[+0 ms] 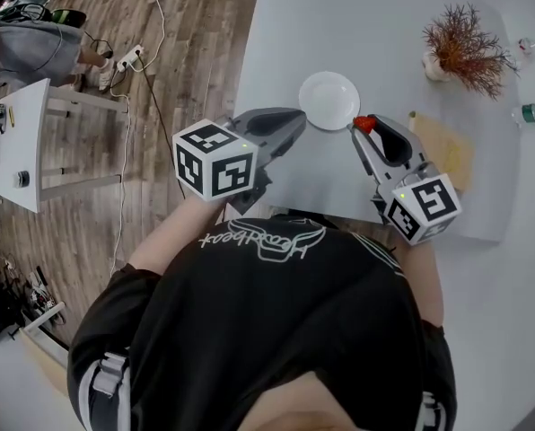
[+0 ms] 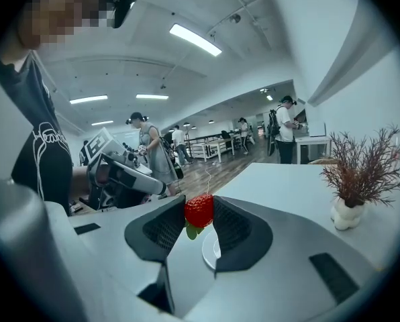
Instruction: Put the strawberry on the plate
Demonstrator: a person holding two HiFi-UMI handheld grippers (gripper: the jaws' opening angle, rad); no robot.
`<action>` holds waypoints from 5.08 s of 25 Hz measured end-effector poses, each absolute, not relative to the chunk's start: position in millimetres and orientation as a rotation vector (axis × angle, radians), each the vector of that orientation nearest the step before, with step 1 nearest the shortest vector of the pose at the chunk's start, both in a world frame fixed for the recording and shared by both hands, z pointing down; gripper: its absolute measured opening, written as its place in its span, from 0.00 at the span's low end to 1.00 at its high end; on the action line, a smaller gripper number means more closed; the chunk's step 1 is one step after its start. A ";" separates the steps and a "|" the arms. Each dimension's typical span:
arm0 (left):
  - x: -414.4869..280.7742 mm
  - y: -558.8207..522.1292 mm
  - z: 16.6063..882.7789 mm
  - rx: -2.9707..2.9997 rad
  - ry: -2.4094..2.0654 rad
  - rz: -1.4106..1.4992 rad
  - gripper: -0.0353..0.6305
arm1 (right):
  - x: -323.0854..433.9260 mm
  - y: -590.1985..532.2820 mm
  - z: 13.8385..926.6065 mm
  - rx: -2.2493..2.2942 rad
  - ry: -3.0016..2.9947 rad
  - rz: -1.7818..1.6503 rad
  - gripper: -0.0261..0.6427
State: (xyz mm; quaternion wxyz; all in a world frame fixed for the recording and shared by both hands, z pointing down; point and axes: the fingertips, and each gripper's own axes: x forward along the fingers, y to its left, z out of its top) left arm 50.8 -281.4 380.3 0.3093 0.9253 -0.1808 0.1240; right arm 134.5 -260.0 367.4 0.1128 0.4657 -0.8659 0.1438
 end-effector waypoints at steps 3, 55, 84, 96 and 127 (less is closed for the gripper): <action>55.4 -293.7 385.2 2.430 -0.499 0.334 0.06 | 138.1 -277.2 374.6 1.331 -2.545 0.434 0.22; 52.8 -346.5 459.7 2.273 -0.602 0.421 0.06 | 118.3 -361.5 572.4 0.960 -2.218 0.203 0.22; 40.2 -326.7 450.6 2.276 -0.631 0.405 0.06 | 120.5 -354.6 561.2 1.029 -2.179 0.180 0.26; 24.1 -289.3 419.7 2.348 -0.583 0.391 0.06 | 102.9 -318.8 481.9 1.239 -2.355 0.303 0.28; 14.7 -97.2 290.0 2.669 -0.357 0.195 0.06 | 78.7 -82.5 298.4 1.511 -2.666 0.386 0.05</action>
